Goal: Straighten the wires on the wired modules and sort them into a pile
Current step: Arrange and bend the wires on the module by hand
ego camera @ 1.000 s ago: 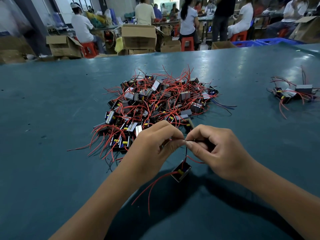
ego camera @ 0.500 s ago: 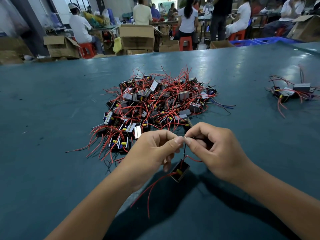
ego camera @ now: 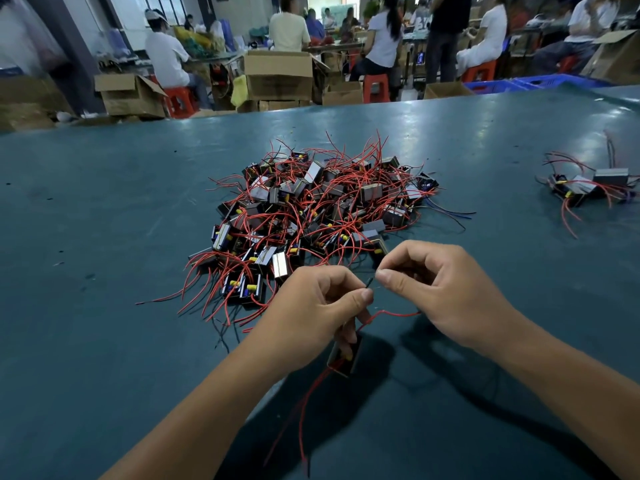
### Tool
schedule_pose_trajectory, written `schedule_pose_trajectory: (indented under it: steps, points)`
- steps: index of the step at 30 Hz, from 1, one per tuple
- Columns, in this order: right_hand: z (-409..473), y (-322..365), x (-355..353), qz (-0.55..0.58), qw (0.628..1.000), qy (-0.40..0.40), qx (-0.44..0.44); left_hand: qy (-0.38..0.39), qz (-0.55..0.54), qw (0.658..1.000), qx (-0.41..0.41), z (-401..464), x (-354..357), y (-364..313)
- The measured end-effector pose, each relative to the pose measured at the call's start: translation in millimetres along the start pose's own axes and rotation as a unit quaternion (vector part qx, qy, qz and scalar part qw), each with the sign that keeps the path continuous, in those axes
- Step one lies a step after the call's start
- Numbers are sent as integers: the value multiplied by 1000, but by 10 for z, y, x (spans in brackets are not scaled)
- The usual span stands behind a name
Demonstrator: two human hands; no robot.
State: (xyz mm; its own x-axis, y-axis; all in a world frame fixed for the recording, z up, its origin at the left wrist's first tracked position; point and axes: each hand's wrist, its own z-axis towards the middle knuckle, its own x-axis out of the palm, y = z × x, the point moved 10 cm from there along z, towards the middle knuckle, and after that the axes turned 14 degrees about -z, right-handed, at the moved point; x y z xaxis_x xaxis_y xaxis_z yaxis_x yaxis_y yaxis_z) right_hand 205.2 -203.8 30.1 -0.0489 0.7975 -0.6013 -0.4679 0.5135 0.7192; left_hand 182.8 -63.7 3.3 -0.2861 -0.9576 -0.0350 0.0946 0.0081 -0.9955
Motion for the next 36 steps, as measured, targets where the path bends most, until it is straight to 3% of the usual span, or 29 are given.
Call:
schedule_pose_trajectory:
  steps: [3,6,9,12,15,18,21,23,25,26,28,29,31,36]
  points:
    - [12,-32,-115,-18,999,-23,14,-10,-26,1000,-8,1,-8,37]
    - [19,97,-315,-50,997,-40,-38,-26,-47,998,18,12,-60,-10]
    - [7,217,-276,-104,989,47,-97,-46,-36,997,47,11,-131,-90]
    - [-36,-7,-32,-211,959,176,-66,-72,-28,995,55,-6,-183,-148]
    - [-39,-162,10,-281,943,174,-30,-124,122,976,128,-99,-234,-344]
    - [-19,-181,-60,-288,947,144,-6,-103,336,907,231,-227,-43,-589]
    - [-48,-308,-120,-354,921,151,58,-31,507,856,99,-118,113,-254]
    - [-79,-379,-75,-383,901,187,85,-24,562,826,24,-86,77,-5]
    - [-80,-381,-55,-364,907,191,96,-26,540,841,-7,-84,51,85]
    - [-71,-363,-67,-332,922,174,102,-31,487,873,-12,-79,37,99]
    - [-63,-327,-67,-229,956,138,118,-54,284,957,-28,-53,-12,131]
    - [-70,-314,-34,-169,968,135,129,-67,174,981,-43,-42,-34,149]
    - [-95,-291,77,-54,977,146,146,-88,56,993,-56,-30,-65,146]
    - [-103,-258,155,96,969,157,162,-75,-54,994,-56,-22,-34,98]
